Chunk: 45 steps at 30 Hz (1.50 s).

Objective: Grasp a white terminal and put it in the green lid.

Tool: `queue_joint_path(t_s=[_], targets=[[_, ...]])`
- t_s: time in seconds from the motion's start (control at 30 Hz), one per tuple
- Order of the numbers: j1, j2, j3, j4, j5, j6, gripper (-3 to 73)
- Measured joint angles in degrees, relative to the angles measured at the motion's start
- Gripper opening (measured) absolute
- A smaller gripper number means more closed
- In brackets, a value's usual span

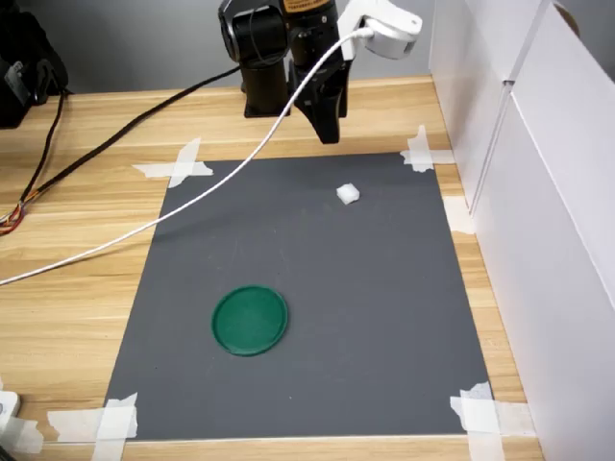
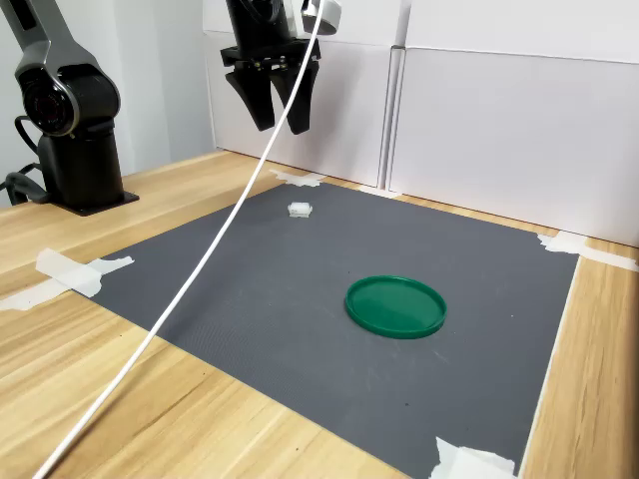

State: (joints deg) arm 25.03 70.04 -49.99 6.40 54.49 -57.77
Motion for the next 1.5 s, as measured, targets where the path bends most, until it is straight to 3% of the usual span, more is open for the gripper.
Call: queue_joint_path(t_s=[0.3, 0.57, 1.27, 1.5], targets=[[0.0, 5.4, -0.3, 4.0, 0.0, -0.2, 70.8], [0.0, 10.5, -0.3, 4.4, -2.0, -0.2, 70.8], [0.0, 13.9, 5.1, -0.5, -12.4, -0.6, 70.6], [0.0, 14.7, 5.2, 5.2, -13.4, -5.1, 70.4]])
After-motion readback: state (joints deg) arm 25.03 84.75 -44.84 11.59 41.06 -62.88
